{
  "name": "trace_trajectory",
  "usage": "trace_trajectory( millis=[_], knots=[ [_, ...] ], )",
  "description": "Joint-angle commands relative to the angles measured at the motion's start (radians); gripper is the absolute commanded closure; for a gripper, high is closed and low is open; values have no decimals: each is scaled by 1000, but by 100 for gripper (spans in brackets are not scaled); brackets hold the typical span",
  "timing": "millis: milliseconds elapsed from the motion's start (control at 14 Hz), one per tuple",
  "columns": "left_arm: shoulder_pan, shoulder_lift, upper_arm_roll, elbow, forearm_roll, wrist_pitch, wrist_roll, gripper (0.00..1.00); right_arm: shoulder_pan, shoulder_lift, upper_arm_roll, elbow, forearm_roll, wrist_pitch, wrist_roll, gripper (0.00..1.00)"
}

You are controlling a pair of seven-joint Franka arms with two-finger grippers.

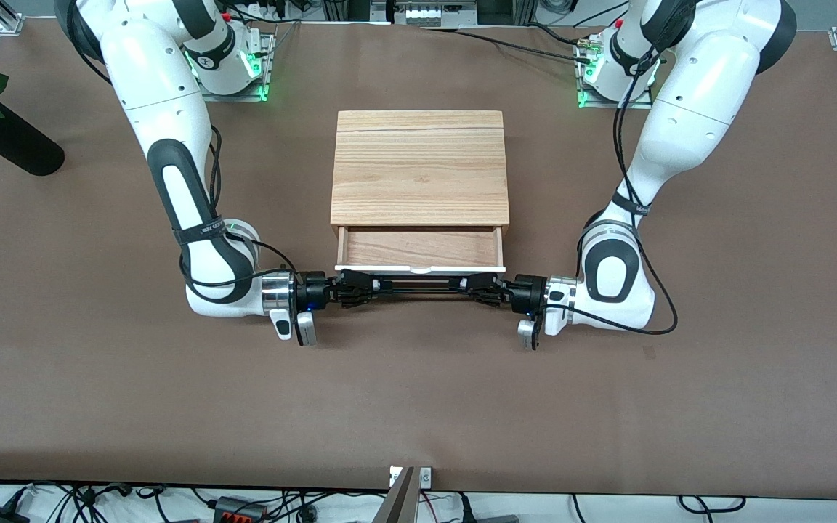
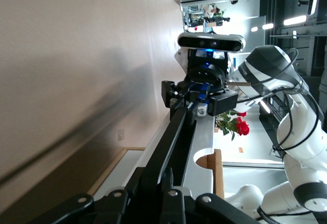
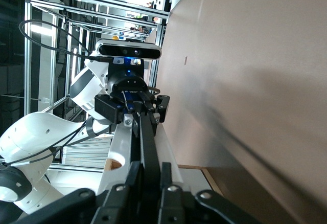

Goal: Pull top drawer with both arms simultaneously
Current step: 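Pull the handle outward with both grippers to slide the drawer open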

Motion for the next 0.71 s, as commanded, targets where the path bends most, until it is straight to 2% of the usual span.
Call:
trace_trajectory(
  millis=[0, 71, 143, 214, 286, 571, 643],
  knots=[
    [4, 45, 39, 48, -18, 44, -6, 87, -23, -18, 3, -8, -4, -44, 27, 44],
    [4, 45, 39, 49, -19, 46, -7, 82, -27, -23, 3, -12, -2, -44, 30, 16],
    [4, 45, 39, 49, -19, 46, -9, 63, -31, -22, 3, -15, -2, -44, 37, 0],
    [4, 45, 39, 49, -18, 46, -7, 37, -32, -25, 3, -19, -2, -41, 40, 0],
    [4, 42, 39, 49, -16, 49, 11, 0, -35, -28, 3, -21, -2, -44, 42, 0],
    [7, 39, 40, 79, -15, 52, -4, 0, -44, -51, 2, -19, -13, -47, 85, 0],
    [10, 34, 40, 80, -16, 52, -6, 0, -46, -61, -8, -16, -45, -47, 121, 0]
  ],
)
